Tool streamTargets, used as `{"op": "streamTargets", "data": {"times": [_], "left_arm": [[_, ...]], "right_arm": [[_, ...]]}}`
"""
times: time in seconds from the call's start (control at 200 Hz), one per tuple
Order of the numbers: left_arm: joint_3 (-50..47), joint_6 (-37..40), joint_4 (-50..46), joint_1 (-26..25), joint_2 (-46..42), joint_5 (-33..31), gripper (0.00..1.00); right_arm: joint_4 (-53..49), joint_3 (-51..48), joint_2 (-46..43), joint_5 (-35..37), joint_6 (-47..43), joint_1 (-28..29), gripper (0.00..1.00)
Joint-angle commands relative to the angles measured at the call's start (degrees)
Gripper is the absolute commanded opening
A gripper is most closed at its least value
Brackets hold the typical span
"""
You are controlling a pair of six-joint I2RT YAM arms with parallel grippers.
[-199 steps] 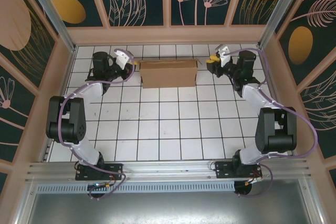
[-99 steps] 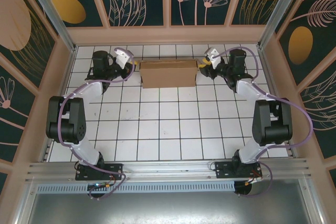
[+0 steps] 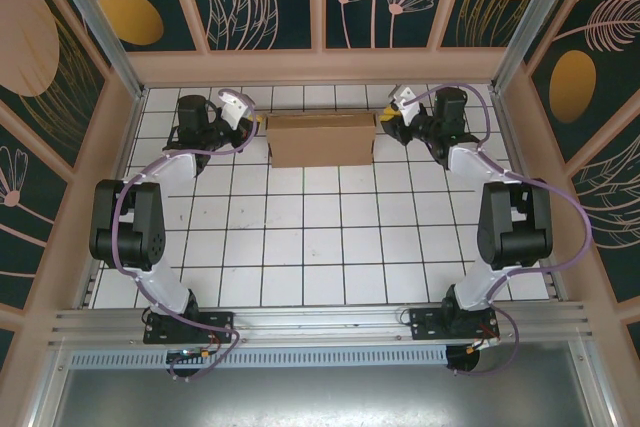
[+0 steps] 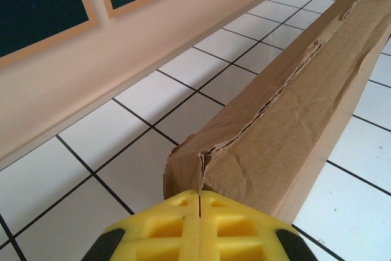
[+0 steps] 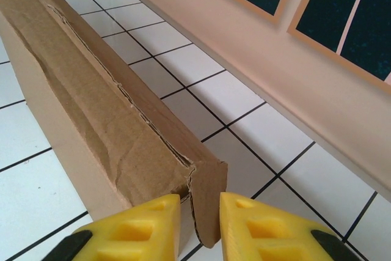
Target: Fold the paper box
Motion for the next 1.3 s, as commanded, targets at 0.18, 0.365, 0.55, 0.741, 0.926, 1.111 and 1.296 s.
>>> {"op": "streamTargets", "data": {"times": [0.18, 0.365, 0.55, 0.741, 0.926, 1.111, 1.296], "left_arm": [[1.63, 0.56, -1.54, 0.18, 1.27, 1.47, 0.0], [1.68, 0.76, -1.71, 0.25, 1.2, 1.65, 0.0], [1.63, 0.69, -1.72, 0.22, 1.17, 1.91, 0.0], [1.46, 0.81, -1.81, 0.14, 1.02, 2.13, 0.0], [1.15, 0.68, -1.72, 0.14, 0.69, 2.31, 0.0], [1.02, 0.18, -1.64, 0.13, 0.48, 2.21, 0.0], [-0.09, -2.49, -0.22, -0.77, -0.45, 0.32, 0.0]], "right_arm": [[0.13, 2.09, 1.63, -0.24, -0.13, 0.44, 0.25], [0.47, 1.71, 1.95, 0.17, -0.08, 0.63, 0.27], [0.78, 2.32, 2.69, 0.97, 0.1, 0.58, 0.25], [1.17, 2.64, 3.54, 0.8, 0.36, 0.83, 0.17], [1.16, 3.37, 3.84, 1.13, 0.54, 1.53, 0.14], [0.17, 3.73, 3.42, 1.21, 0.31, 2.18, 0.06], [-0.73, 3.37, 2.14, 3.65, 2.57, 3.16, 0.0]]}}
